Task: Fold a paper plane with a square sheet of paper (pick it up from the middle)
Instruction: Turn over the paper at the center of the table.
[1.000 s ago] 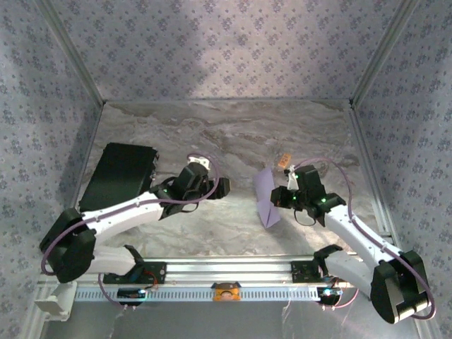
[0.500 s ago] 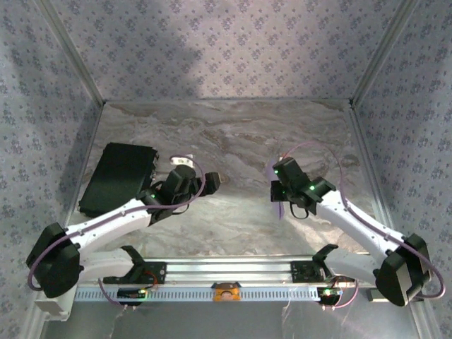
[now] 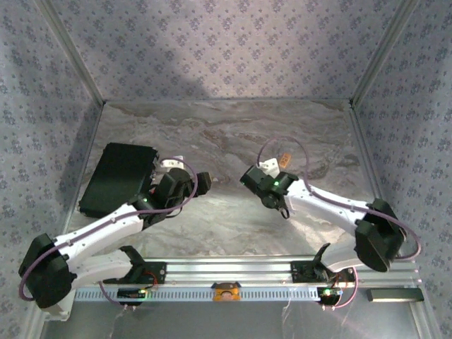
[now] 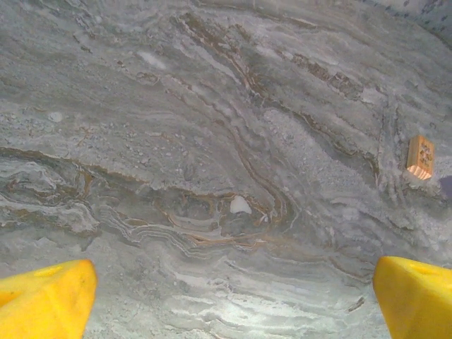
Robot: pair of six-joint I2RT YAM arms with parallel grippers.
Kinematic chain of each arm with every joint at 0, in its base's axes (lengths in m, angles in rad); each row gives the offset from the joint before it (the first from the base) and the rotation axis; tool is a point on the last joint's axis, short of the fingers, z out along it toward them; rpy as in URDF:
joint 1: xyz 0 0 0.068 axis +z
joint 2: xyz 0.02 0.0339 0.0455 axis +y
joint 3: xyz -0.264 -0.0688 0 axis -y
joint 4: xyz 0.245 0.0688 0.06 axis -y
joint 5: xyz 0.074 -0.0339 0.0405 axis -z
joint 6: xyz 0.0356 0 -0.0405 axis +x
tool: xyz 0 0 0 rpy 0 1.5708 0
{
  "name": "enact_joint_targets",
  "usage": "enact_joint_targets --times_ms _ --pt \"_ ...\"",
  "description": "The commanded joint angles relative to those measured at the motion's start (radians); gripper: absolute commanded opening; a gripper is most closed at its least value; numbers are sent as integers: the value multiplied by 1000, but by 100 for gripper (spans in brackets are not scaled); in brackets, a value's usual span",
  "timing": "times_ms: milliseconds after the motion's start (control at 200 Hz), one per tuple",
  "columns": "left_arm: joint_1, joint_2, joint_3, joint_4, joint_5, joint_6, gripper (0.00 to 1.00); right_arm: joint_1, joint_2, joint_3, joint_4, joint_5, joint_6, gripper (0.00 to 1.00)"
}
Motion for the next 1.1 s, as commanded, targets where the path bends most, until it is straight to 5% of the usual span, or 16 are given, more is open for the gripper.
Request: enact_joint_targets --times_ms 0,390,730,860,1094 --pt "16 -44 -19 -29 -33 -6 100 24 65 44 -5 19 -7 2" --pt "59 -135 -43 -73 -20 -5 100 131 348 263 -15 -80 13 4" --pt "65 -177 -57 -78 9 -6 100 75 353 260 199 -552 33 15" --pt "83 -161 -51 -83 60 -7 100 22 264 154 376 -768 -2 35" --pt "108 -84 -39 -29 181 -4 99 -126 88 -30 549 -992 40 41"
